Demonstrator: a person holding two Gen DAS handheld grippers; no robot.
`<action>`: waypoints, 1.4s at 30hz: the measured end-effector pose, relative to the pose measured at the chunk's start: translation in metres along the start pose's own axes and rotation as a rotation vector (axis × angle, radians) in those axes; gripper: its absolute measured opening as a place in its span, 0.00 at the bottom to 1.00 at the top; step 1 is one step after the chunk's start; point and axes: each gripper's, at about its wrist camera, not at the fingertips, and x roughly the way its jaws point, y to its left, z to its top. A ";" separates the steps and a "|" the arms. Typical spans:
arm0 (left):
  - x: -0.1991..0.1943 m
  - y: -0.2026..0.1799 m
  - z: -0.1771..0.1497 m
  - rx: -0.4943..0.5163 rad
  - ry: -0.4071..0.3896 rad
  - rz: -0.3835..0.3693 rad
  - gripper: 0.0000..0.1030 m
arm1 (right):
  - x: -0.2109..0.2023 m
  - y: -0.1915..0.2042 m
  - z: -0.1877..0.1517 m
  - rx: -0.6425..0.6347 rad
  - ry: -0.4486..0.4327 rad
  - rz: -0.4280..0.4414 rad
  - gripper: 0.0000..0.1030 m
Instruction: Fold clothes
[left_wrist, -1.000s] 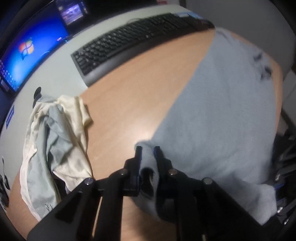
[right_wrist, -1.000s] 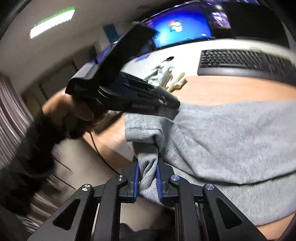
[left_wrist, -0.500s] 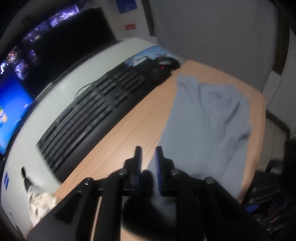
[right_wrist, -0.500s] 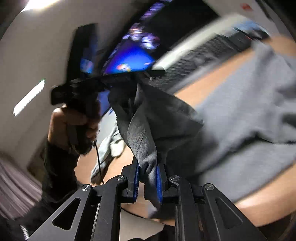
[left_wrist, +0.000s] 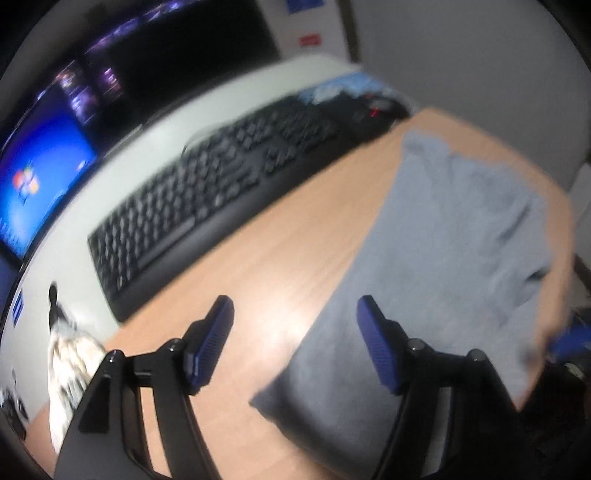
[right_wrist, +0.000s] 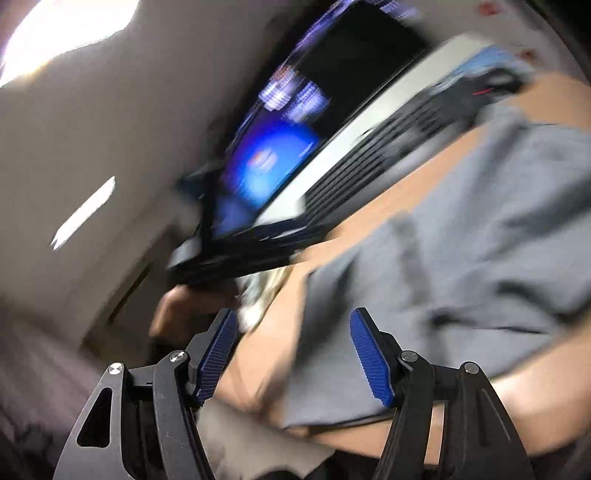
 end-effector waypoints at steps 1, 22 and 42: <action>0.010 -0.005 -0.005 0.000 0.015 0.016 0.68 | 0.016 0.004 -0.002 -0.022 0.084 -0.013 0.64; 0.064 -0.018 0.014 0.042 0.031 0.182 0.94 | 0.030 -0.057 0.027 -0.104 0.228 -0.154 0.38; 0.134 -0.113 0.215 0.318 0.031 -0.145 0.98 | -0.149 -0.153 0.095 -0.008 -0.043 -0.665 0.79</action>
